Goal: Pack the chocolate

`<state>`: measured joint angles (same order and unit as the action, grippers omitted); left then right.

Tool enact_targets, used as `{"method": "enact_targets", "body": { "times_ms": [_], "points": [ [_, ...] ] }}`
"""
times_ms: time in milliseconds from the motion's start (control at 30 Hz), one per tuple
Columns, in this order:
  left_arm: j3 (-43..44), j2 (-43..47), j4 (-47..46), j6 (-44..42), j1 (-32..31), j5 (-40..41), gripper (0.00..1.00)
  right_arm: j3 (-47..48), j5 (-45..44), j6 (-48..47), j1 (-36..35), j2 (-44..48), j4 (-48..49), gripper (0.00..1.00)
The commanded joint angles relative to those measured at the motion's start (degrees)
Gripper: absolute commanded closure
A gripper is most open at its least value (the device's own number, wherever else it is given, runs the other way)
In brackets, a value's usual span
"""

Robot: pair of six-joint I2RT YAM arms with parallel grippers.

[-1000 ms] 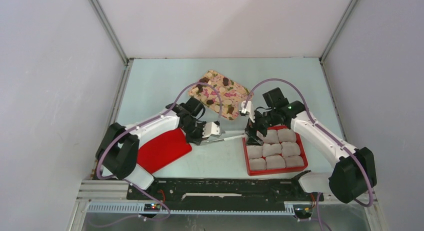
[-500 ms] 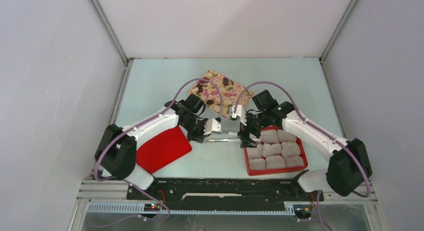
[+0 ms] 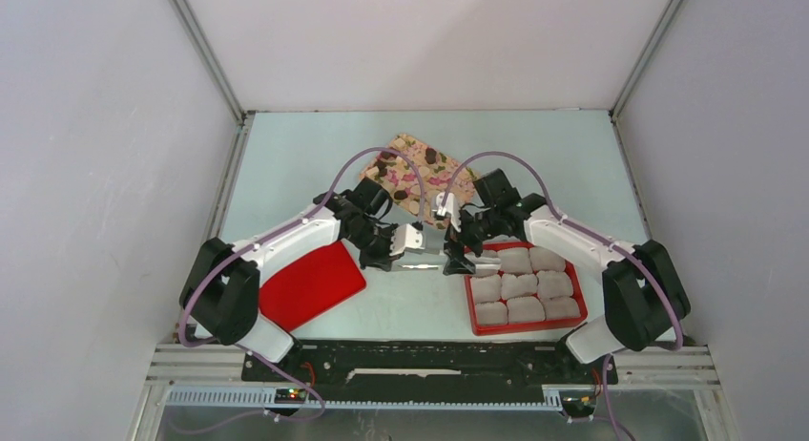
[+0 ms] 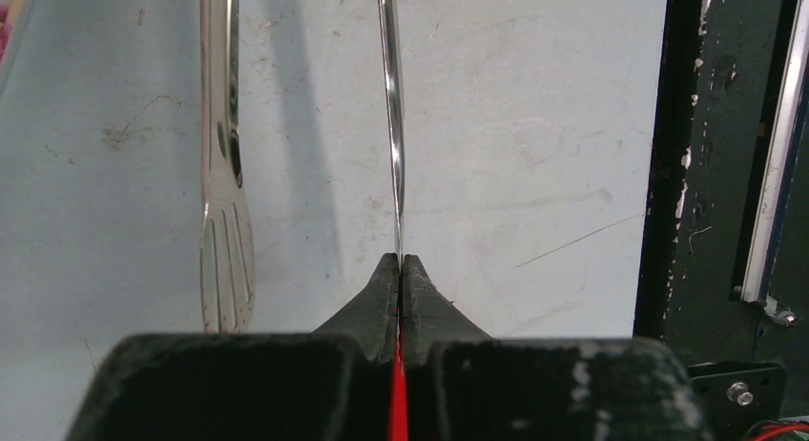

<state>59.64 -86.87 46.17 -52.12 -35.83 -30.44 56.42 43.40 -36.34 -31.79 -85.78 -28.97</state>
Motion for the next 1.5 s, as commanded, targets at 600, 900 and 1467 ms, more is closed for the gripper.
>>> {"method": "enact_targets", "body": {
  "times_ms": [600, 900, 1467],
  "points": [
    [-1.60, 0.45, 0.64, -2.04, 3.80, -6.28, 1.00, -3.38, 2.67, 8.69, -2.70, -9.15, 14.18, 0.10],
    [-1.89, 0.29, 0.88, -3.76, 5.22, -6.30, 1.00, -4.30, -0.48, 9.63, -3.79, -9.75, 17.14, 0.23],
    [-6.01, 0.86, -6.23, -1.75, 6.09, -1.11, 0.88, -4.31, -0.86, 10.55, -3.29, -5.17, 16.03, 0.62]
  ]
}}
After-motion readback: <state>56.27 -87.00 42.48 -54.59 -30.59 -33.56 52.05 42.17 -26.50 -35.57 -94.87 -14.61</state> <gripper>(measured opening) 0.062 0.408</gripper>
